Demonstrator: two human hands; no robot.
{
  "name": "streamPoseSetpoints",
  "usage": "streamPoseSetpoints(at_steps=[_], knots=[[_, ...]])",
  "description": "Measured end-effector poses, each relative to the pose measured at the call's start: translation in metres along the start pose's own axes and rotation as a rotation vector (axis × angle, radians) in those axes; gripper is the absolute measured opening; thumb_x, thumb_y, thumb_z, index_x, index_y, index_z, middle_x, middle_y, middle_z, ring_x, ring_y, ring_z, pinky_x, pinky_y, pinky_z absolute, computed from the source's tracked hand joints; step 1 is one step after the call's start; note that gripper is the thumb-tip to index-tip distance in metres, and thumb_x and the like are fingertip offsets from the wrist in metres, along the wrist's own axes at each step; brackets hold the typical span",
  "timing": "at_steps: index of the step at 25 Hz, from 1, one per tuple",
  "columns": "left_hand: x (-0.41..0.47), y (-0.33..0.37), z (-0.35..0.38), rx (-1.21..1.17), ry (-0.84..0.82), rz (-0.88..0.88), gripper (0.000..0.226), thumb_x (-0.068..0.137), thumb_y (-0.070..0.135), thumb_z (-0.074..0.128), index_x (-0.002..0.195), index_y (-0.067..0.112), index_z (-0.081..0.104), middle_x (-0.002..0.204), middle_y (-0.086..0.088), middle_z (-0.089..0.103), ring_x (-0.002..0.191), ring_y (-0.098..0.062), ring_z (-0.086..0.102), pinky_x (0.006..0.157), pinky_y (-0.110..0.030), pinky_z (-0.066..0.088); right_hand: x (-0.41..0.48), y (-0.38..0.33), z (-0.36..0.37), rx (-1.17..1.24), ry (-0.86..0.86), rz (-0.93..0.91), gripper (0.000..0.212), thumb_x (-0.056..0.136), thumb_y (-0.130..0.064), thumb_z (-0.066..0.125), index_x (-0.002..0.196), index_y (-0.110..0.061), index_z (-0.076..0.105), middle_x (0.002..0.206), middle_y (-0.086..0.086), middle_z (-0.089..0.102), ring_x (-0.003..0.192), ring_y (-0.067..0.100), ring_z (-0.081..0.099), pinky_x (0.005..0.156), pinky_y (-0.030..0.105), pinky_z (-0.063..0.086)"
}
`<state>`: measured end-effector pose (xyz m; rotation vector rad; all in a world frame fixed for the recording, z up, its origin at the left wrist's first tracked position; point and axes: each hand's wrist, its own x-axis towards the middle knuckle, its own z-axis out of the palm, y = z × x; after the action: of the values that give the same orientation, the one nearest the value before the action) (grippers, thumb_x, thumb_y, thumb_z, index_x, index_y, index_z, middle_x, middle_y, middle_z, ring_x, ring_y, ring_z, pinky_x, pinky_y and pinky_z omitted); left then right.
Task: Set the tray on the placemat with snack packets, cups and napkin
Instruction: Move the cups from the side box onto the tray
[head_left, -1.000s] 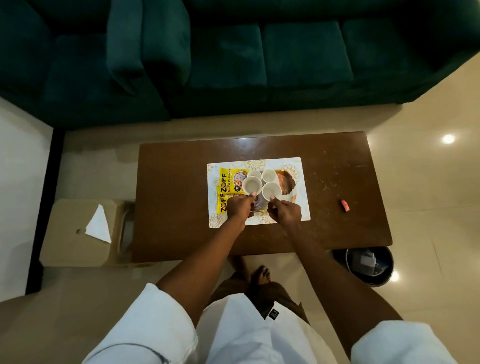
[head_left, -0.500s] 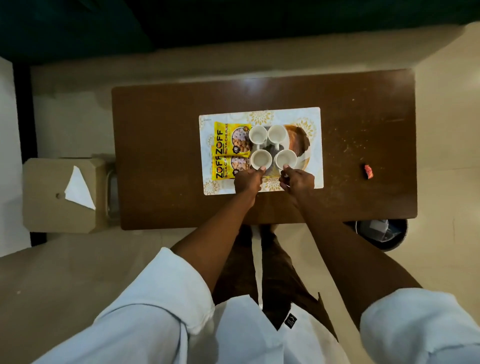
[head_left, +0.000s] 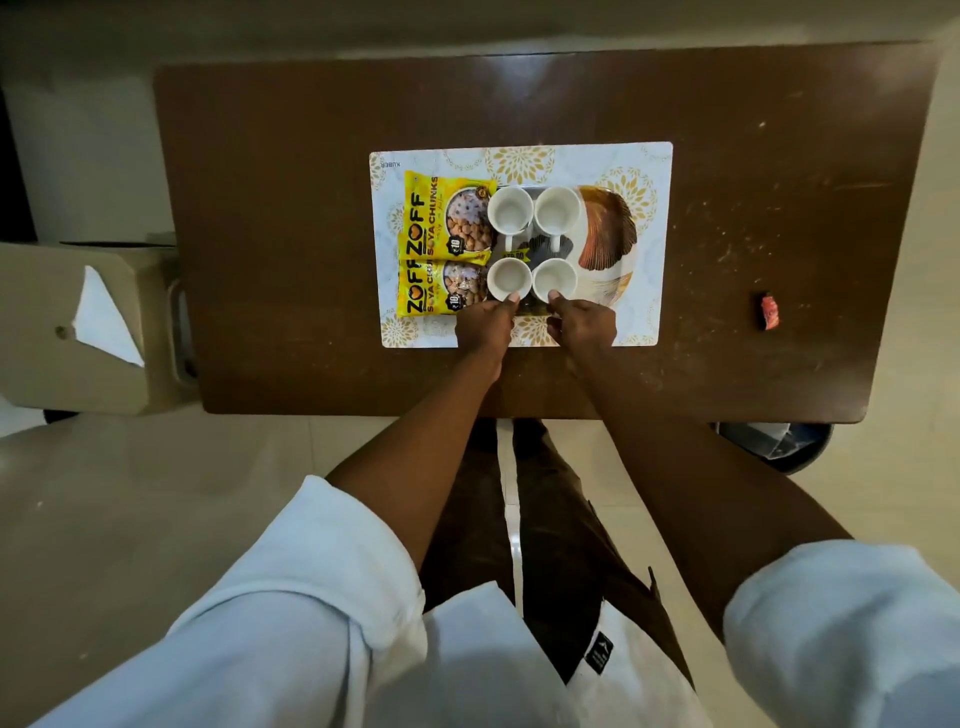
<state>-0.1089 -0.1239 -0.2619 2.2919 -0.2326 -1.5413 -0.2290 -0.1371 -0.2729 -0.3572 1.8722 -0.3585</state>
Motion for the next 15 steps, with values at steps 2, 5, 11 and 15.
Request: streamPoseSetpoints(at_steps=[2,5,11,15], knots=[[0.007,0.002,-0.002,-0.004,0.022,-0.003,0.033,0.092,0.035,0.075,0.095,0.002,0.079,0.100,-0.020,0.079,0.099,-0.037,0.076,0.093,-0.055,0.060,0.000,-0.002,0.007,0.009,0.010,0.011,0.038,0.091,-0.034,0.080,0.107,0.000,0.080,0.101,0.017,0.080,0.096,0.031,0.078,0.096,0.048,0.062],[0.016,0.004,-0.002,0.018,0.037,0.020,0.034,0.092,0.035,0.074,0.095,0.002,0.079,0.099,-0.019,0.080,0.097,-0.036,0.076,0.091,-0.054,0.061,0.000,-0.002,0.019,-0.005,0.052,0.011,0.036,0.091,-0.035,0.079,0.105,-0.002,0.081,0.098,0.015,0.081,0.094,0.031,0.078,0.095,0.049,0.062],[0.014,0.003,-0.001,0.081,0.024,0.080,0.035,0.093,0.036,0.073,0.096,0.002,0.080,0.096,-0.018,0.079,0.094,-0.040,0.075,0.088,-0.056,0.061,-0.002,-0.002,0.022,-0.026,0.134,-0.035,0.038,0.093,-0.040,0.075,0.104,-0.004,0.082,0.096,0.015,0.081,0.092,0.031,0.078,0.096,0.049,0.061],[0.012,0.006,-0.001,0.158,0.023,0.126,0.039,0.095,0.039,0.069,0.094,0.002,0.080,0.092,-0.022,0.077,0.091,-0.041,0.074,0.085,-0.054,0.062,0.000,0.000,0.020,-0.038,0.145,-0.058,0.039,0.092,-0.042,0.076,0.098,-0.004,0.083,0.093,0.015,0.081,0.092,0.032,0.078,0.095,0.050,0.060]])
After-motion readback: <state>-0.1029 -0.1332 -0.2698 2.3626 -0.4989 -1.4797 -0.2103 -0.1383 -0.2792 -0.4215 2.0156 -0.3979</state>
